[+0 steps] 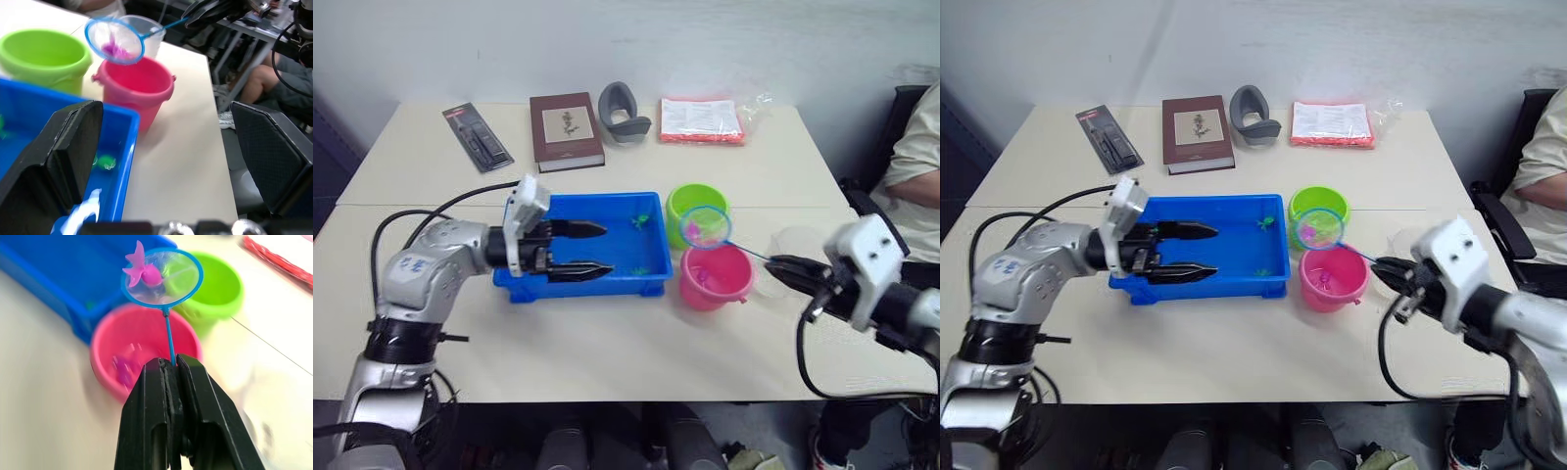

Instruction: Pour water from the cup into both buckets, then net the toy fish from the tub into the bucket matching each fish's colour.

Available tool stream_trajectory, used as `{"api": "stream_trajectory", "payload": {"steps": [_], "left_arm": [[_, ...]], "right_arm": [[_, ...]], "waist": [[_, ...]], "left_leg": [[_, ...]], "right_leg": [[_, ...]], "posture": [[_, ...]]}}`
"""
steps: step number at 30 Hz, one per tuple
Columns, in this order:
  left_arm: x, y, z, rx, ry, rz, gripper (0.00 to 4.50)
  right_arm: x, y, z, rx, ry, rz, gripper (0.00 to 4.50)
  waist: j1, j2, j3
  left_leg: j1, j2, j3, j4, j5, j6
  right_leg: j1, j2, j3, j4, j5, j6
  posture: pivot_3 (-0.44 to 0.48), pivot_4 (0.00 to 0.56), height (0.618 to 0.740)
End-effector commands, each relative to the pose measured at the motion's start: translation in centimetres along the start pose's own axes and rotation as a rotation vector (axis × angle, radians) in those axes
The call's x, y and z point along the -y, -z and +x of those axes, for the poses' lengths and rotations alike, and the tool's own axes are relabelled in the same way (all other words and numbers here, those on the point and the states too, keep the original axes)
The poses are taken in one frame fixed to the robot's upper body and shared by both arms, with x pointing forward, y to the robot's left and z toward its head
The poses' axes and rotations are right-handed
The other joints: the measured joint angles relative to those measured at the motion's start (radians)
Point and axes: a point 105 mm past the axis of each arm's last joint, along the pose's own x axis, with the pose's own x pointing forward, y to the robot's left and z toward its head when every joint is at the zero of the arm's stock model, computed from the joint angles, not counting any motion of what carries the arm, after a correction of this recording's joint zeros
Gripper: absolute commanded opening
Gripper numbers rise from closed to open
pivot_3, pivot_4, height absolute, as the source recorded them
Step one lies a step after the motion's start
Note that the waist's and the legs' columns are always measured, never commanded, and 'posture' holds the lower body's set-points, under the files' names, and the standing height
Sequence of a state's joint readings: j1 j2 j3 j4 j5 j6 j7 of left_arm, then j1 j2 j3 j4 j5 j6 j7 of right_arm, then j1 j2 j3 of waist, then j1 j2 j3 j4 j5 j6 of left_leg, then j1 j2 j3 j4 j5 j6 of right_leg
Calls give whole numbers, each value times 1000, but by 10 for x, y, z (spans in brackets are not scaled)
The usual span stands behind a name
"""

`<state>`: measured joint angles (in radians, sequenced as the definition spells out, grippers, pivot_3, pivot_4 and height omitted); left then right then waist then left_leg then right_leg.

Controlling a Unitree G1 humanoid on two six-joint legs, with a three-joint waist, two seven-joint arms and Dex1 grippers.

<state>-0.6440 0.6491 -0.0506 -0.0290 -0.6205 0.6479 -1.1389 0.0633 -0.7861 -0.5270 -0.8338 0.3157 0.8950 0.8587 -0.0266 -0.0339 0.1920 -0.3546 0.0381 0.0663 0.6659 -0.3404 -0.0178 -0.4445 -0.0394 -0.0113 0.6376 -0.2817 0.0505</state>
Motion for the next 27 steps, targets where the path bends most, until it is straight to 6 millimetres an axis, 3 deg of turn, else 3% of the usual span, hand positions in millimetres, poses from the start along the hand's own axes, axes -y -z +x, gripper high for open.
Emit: {"api": "stream_trajectory", "payload": {"steps": [1, 4, 6, 8, 11, 13, 21, 25, 27], "left_arm": [[-1, -1, 2, -4, 19, 31, 4471], [-4, 1, 3, -3, 18, 31, 4471], [-6, 1, 3, 5, 18, 26, 4471], [-7, 2, 4, 8, 19, 28, 4471], [-8, 1, 4, 13, 13, 33, 4471], [-9, 1, 3, 15, 4, 36, 4471], [-12, 8, -9, -3, -68, 29, 4471], [-18, 18, -22, -54, -153, 25, 4471], [-17, 26, -31, -98, -191, 26, 4471]], "right_arm": [[8, -8, -10, -2, 75, -299, 0], [12, -11, -10, 2, 112, -683, 0], [5, -10, -5, -2, 51, -1040, 0], [-1, -8, -3, 35, 15, -1212, 0], [13, -16, -6, 75, 115, -1303, 0], [21, -8, -7, 13, 97, -1357, 0], [31, -20, -7, 104, 119, -1336, 0], [33, -55, 17, 253, 100, -1257, 0], [26, -66, 45, 291, -3, -1250, 0]], "waist": [[-3, 0, 0], [-4, 0, 0], [-2, 0, 0], [-1, -1, 0], [0, -2, 0], [0, -2, 0], [-3, -1, 0], [-16, -2, 0], [-23, -2, 0]], "left_leg": [[0, 0, 0, 0, 0, 0], [1, -1, 1, 0, 1, 1], [1, -2, 2, 0, 1, 0], [2, -3, 3, 0, 2, 1], [2, -3, 3, 1, 5, -4], [2, -3, 4, 1, 6, -6], [3, -3, 6, 1, 6, -5], [4, -3, 6, 1, 6, -6], [9, -3, 6, 1, 5, -3]], "right_leg": [[0, 1, 2, 0, 0, 1], [0, 2, 5, 0, 1, 3], [0, 9, 8, 0, 2, 4], [0, 8, 10, 0, 2, 5], [0, 9, 10, 0, 2, 5], [0, 8, 11, 0, 3, 6], [0, 8, 15, 2, 3, 6], [0, 8, 18, 5, 3, 5], [1, 8, 18, 6, 3, 5]], "posture": [[0, 150, 740], [0, 150, 740], [0, 150, 740], [0, 150, 740], [0, 150, 740], [0, 150, 740], [0, 150, 740], [0, 150, 740], [0, 150, 740]]}}
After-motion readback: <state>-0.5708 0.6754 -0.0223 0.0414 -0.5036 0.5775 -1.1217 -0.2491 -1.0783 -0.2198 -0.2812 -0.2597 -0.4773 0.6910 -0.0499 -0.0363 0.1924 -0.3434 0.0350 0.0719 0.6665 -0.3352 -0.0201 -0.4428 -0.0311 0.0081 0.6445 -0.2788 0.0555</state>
